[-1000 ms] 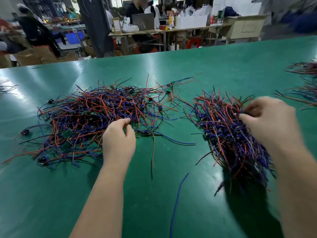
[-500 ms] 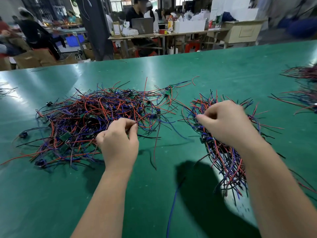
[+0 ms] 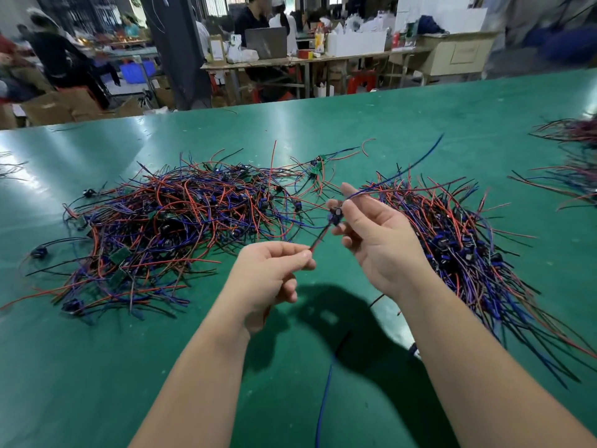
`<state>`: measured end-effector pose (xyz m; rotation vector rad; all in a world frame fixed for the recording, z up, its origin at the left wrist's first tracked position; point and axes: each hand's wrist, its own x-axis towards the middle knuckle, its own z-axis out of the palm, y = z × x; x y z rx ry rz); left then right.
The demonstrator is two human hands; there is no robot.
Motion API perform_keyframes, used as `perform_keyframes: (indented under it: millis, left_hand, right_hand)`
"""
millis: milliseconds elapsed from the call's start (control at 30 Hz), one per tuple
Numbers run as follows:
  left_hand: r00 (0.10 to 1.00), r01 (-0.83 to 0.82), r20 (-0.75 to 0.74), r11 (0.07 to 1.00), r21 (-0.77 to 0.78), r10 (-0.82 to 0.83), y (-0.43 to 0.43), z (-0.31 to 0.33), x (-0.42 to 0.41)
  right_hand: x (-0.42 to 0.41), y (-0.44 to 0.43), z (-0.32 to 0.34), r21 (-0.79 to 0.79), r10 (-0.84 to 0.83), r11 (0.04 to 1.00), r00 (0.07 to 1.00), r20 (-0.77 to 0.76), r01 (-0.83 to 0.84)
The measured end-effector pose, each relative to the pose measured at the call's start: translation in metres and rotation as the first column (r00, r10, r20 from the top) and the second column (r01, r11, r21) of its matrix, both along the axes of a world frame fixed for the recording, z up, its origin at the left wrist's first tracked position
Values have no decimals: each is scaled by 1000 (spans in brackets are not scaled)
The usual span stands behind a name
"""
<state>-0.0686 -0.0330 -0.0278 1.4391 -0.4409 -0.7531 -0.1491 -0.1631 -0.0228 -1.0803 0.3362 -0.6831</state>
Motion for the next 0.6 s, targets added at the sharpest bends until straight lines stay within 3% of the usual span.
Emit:
perform_keyframes:
  millis: [133, 267, 467, 600]
  left_hand:
    - [980, 186, -74, 982, 12, -185, 4, 3, -3]
    - [912, 404, -98, 914, 50, -398, 13, 8, 2]
    - [963, 258, -58, 964, -60, -262, 9, 4, -2]
    - [969, 209, -109, 969, -131, -224, 2, -1, -8]
  right_hand:
    - [-8, -7, 4, 54, 62, 996, 996, 65, -66]
    - [-14, -9, 5, 45, 208, 977, 978, -15, -207]
    - [-15, 0, 2, -13, 382, 921, 907, -175, -390]
    - [-14, -1, 2, -34, 270, 959, 943, -193, -281]
